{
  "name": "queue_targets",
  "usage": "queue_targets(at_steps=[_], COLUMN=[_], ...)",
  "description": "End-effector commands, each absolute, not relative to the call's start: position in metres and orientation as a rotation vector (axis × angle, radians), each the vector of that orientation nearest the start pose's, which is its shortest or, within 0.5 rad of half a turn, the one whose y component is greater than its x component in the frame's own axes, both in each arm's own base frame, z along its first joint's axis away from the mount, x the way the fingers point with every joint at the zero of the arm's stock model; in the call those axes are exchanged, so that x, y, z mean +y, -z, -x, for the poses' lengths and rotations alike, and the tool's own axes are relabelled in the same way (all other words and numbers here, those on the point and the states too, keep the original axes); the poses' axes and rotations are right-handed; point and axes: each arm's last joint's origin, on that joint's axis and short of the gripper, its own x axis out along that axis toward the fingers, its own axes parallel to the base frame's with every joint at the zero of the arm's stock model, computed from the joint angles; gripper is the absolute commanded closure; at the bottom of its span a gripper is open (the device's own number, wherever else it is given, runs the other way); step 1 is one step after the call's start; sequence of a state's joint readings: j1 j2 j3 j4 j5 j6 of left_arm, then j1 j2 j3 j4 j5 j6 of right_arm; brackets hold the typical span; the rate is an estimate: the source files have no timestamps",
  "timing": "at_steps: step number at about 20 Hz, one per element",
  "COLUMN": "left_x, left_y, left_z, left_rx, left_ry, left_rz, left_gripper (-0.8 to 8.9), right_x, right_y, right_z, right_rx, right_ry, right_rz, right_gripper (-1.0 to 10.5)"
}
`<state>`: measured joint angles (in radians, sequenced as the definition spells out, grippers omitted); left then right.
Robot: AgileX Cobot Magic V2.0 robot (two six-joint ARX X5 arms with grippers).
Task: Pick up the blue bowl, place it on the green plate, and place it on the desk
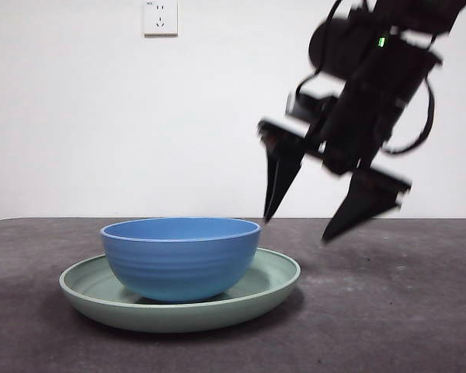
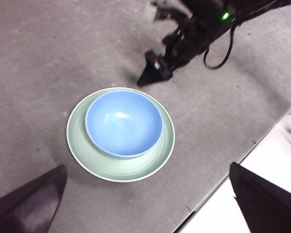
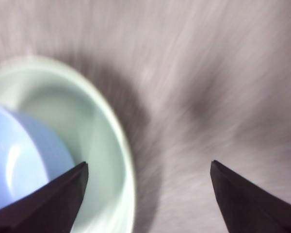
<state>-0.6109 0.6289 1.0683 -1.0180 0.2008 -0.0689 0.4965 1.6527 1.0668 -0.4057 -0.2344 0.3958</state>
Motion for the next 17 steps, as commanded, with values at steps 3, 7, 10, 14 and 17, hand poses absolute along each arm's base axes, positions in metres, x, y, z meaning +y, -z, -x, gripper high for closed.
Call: queue_targets(at_steps=[3,7,10,14,17], left_x=[-0.053,-0.052,-0.052,-0.052,-0.052], left_y=[-0.366,-0.365,-0.365,-0.364,-0.364], left_z=[-0.065,-0.064,-0.064,-0.063,-0.063], left_rx=[0.609,0.629,0.629,0.636,0.636], left_ry=[0.772,0.77,0.77,0.769,0.769], left_rz=[-0.061,-0.066,-0.065,-0.067,-0.067], left_gripper=[1.6,1.6,1.6,1.6,1.6], right_x=[0.153,0.131,0.106,0.069,0.047], right_y=[-0.263,-0.324,-0.353,-0.374,-0.379], right_z=[-0.277,-0.236,-0.19,-0.12,-0.08], right_rx=[0.949,0.853,0.83,0.841,0.826], right_ry=[-0.44,-0.48,-0.484,-0.485,-0.487], right_rz=[-0.094,-0.064,-0.039,-0.029,-0.032], right_gripper=[5.2,4.2,4.2,3.9,3.9])
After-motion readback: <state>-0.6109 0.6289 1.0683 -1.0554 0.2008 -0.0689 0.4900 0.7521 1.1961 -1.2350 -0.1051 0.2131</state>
